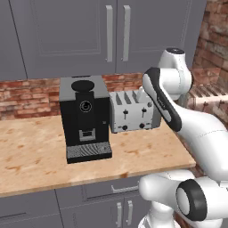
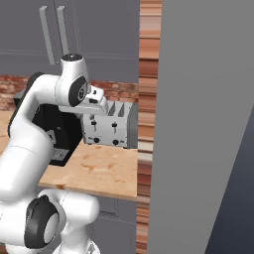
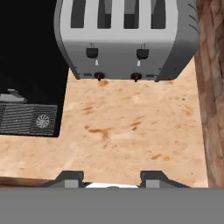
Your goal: Open the cabinet directly in front. Then move the beer and the mug to the dining counter with the candle on it.
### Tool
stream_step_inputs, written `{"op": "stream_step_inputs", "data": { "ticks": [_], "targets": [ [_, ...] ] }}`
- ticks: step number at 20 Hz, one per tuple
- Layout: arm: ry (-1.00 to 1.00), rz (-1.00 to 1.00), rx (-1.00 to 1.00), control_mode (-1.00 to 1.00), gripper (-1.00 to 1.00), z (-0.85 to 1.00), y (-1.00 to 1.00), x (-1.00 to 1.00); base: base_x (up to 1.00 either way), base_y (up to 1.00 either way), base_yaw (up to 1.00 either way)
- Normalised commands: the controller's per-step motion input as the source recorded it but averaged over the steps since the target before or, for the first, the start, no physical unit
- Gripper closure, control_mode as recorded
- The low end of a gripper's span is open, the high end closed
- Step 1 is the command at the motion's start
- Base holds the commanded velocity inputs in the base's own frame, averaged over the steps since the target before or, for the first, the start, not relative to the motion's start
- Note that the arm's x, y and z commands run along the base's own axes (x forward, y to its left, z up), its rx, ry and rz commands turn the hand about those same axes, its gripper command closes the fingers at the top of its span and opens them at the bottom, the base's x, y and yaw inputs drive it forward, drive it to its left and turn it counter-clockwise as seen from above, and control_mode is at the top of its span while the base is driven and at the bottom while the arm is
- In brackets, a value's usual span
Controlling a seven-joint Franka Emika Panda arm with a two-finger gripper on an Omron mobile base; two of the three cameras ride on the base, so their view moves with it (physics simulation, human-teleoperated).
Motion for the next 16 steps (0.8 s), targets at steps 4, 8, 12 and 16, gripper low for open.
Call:
{"op": "stream_step_inputs", "data": {
  "ticks": [4, 8, 12, 16],
  "targets": [
    [-0.05, 0.00, 0.00, -1.00, -1.00, 0.00, 0.00, -0.06, 0.00, 0.00, 0.00],
    [-0.27, 0.00, 0.00, -1.00, -1.00, 0.12, 0.00, -0.46, 0.00, 0.00, 0.00],
    [-0.32, 0.00, 0.00, -1.00, -1.00, 0.27, 0.00, -0.40, 0.00, 0.00, 0.00],
    [-0.39, 0.00, 0.00, -1.00, -1.00, 0.38, 0.00, -0.40, 0.00, 0.00, 0.00]
  ]
}}
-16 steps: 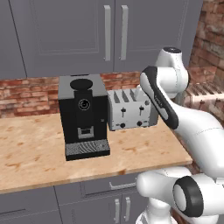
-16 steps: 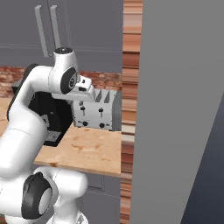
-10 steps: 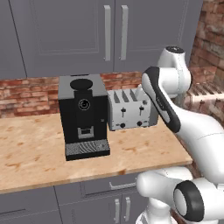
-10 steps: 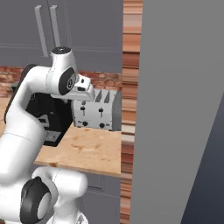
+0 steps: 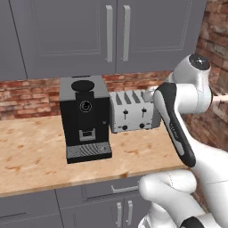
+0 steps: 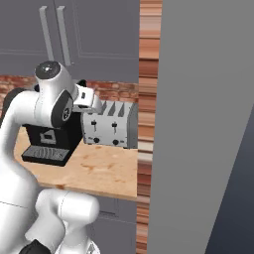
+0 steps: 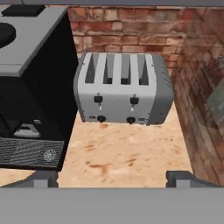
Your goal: Open the cabinet directly in front. Then move the beer and the mug to the dining counter with the candle on it.
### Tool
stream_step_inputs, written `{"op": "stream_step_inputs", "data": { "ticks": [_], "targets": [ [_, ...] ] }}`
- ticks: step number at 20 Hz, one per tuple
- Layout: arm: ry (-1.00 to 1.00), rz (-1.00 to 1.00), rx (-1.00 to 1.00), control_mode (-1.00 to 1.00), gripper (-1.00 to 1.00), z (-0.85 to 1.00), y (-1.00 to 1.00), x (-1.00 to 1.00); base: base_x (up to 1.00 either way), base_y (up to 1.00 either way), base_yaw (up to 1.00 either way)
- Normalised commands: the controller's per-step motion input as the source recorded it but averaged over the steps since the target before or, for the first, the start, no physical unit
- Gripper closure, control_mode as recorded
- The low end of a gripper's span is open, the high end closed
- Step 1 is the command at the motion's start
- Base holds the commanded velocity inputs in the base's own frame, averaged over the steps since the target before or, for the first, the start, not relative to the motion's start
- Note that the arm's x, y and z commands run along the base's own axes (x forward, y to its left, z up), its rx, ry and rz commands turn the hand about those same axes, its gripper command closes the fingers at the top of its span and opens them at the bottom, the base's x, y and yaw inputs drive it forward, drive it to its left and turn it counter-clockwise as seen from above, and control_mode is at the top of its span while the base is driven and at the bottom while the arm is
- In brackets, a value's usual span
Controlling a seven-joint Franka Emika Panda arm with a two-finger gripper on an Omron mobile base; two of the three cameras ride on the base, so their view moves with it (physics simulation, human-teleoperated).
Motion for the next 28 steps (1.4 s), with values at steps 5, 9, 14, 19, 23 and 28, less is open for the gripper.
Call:
{"op": "stream_step_inputs", "data": {
  "ticks": [5, 9, 14, 19, 23, 28],
  "targets": [
    [-0.47, 0.00, 0.00, -1.00, -1.00, 0.45, 0.00, -0.48, 0.00, 0.00, 0.00],
    [-0.44, 0.00, 0.00, -1.00, -1.00, 0.42, 0.02, -0.37, 0.00, 0.00, 0.00],
    [-0.43, 0.00, 0.00, -1.00, -1.00, 0.46, 0.06, -0.25, 0.00, 0.00, 0.00],
    [-0.36, 0.00, 0.00, -1.00, -1.00, 0.33, 0.00, -0.24, 0.00, 0.00, 0.00],
    [-0.25, 0.00, 0.00, -1.00, -1.00, 0.12, 0.00, -0.19, 0.00, 0.00, 0.00],
    [-0.05, 0.00, 0.00, -1.00, -1.00, 0.03, 0.04, 0.00, 0.00, 0.00, 0.00]
  ]
}}
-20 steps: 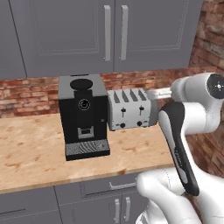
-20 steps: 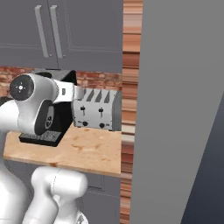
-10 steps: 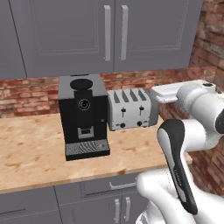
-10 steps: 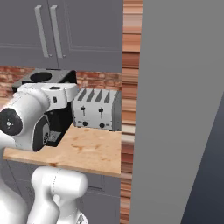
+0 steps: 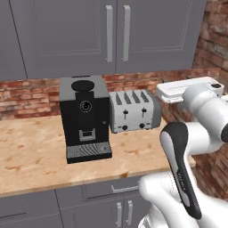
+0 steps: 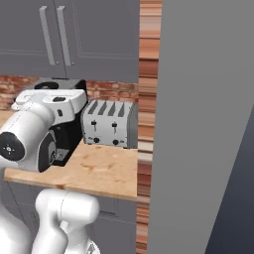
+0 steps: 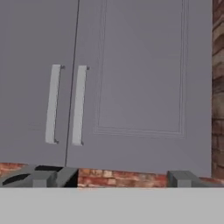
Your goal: Open the cabinet directly in front. Then move the beer and the mug to the dining counter with the candle on it.
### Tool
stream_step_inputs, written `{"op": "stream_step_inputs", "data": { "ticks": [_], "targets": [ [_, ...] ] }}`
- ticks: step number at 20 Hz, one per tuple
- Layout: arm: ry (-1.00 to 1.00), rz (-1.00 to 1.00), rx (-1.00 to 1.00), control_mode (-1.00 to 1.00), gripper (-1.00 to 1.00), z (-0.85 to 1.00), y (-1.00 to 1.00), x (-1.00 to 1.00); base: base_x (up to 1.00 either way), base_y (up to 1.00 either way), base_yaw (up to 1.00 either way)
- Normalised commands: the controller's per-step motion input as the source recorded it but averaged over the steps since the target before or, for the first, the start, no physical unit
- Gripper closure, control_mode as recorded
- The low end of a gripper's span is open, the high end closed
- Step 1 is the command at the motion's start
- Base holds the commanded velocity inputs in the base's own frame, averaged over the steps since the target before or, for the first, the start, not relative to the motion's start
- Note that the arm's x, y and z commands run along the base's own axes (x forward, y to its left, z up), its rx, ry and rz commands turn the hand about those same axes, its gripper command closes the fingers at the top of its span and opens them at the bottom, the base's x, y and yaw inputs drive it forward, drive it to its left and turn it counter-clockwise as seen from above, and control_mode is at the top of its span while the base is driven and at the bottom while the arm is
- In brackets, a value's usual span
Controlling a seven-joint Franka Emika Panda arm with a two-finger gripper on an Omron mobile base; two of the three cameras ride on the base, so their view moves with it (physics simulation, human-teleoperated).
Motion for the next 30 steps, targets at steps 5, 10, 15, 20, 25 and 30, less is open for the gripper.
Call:
{"op": "stream_step_inputs", "data": {
  "ticks": [5, 10, 15, 20, 25, 30],
  "targets": [
    [-0.04, 0.00, 0.00, -1.00, -1.00, 0.02, 0.39, 0.00, 0.00, 0.00, 0.00],
    [-0.01, 0.00, 0.00, -1.00, -1.00, 0.07, 0.51, 0.03, 0.00, 0.00, 0.00],
    [-0.02, 0.00, 0.00, -1.00, -1.00, 0.16, 0.37, 0.22, 0.00, 0.00, 0.00],
    [-0.04, 0.00, 0.00, -1.00, -1.00, 0.22, 0.25, 0.40, 0.00, 0.00, 0.00],
    [-0.01, 0.00, 0.00, -1.00, -1.00, 0.11, 0.23, 0.59, 0.00, 0.00, 0.00],
    [0.01, 0.00, 0.00, -1.00, -1.00, 0.00, 0.01, 0.81, 0.00, 0.00, 0.00]
  ]
}}
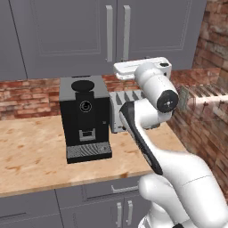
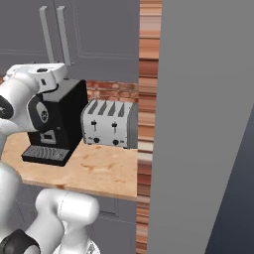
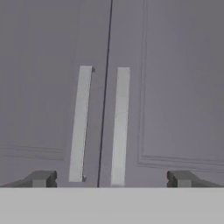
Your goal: Open the cabinet directly in front. Then move the beer and the mug to the dining counter with the candle on it.
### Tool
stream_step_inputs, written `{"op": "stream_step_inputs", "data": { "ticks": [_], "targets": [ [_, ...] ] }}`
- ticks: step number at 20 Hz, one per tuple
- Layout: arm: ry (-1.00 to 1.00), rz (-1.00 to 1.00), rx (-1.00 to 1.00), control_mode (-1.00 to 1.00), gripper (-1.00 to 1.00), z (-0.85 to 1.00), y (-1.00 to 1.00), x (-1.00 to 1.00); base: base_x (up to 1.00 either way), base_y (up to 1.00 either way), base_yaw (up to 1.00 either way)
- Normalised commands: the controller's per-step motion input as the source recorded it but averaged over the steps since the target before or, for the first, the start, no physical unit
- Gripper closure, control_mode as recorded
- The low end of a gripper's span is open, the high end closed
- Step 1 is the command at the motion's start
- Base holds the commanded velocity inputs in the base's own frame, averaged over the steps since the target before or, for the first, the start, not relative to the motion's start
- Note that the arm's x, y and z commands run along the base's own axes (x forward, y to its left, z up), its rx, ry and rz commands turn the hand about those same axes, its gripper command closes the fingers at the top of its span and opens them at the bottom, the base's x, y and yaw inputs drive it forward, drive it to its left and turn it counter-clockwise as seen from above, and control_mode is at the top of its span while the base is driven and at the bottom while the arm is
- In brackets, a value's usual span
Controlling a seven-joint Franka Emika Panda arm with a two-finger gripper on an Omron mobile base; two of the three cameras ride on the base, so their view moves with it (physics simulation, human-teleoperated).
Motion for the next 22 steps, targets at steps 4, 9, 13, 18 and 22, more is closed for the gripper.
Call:
{"op": "stream_step_inputs", "data": {
  "ticks": [4, 9, 13, 18, 22],
  "targets": [
    [0.02, 0.00, 0.00, -1.00, -1.00, 0.01, 0.00, 0.84, 0.00, 0.00, 0.00],
    [0.05, 0.00, 0.00, -1.00, -1.00, 0.00, 0.00, 0.76, 0.00, 0.00, 0.00],
    [0.07, 0.00, 0.00, -1.00, -1.00, 0.00, 0.00, 0.66, 0.00, 0.00, 0.00],
    [0.07, 0.00, 0.00, -1.00, -1.00, 0.00, 0.00, 0.73, 0.00, 0.00, 0.00],
    [0.06, 0.00, 0.00, -1.00, -1.00, 0.00, 0.04, 0.86, 0.00, 0.00, 0.00]
  ]
}}
